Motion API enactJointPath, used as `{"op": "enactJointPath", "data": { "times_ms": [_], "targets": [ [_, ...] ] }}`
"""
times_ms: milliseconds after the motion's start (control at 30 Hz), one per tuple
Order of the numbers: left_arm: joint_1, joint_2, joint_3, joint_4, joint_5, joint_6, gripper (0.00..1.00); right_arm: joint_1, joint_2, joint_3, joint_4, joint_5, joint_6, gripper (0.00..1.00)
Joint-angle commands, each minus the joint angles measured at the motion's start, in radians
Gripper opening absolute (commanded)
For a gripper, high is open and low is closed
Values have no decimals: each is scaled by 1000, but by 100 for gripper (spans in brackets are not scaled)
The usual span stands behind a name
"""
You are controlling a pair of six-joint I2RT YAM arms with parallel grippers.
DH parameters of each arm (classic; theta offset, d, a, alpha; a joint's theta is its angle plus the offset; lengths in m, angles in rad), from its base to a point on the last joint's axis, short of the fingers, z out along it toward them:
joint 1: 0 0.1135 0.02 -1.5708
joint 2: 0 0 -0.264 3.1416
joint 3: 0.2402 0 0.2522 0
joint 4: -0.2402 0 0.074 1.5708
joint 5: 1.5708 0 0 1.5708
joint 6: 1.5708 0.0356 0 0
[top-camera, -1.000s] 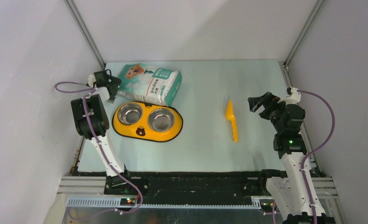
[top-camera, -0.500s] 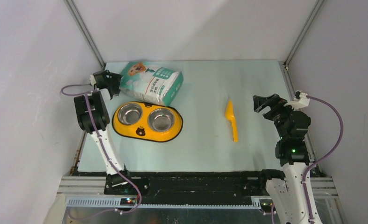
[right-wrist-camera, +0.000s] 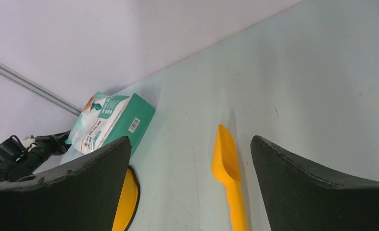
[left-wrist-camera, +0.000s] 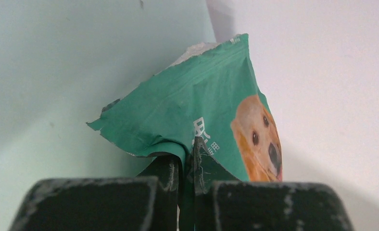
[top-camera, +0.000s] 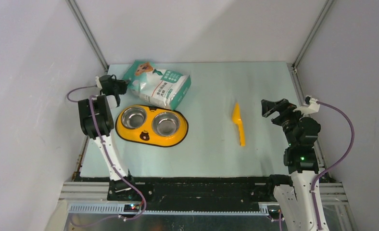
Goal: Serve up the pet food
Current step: Move the pet food bag to the center of the board.
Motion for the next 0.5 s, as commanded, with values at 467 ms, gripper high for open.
{"op": "enactJointPath", "data": {
  "times_ms": [467],
  "targets": [
    [-524, -660, -223, 125, 110, 370, 0, -8, -89, -12, -14, 21, -19, 100]
  ]
}}
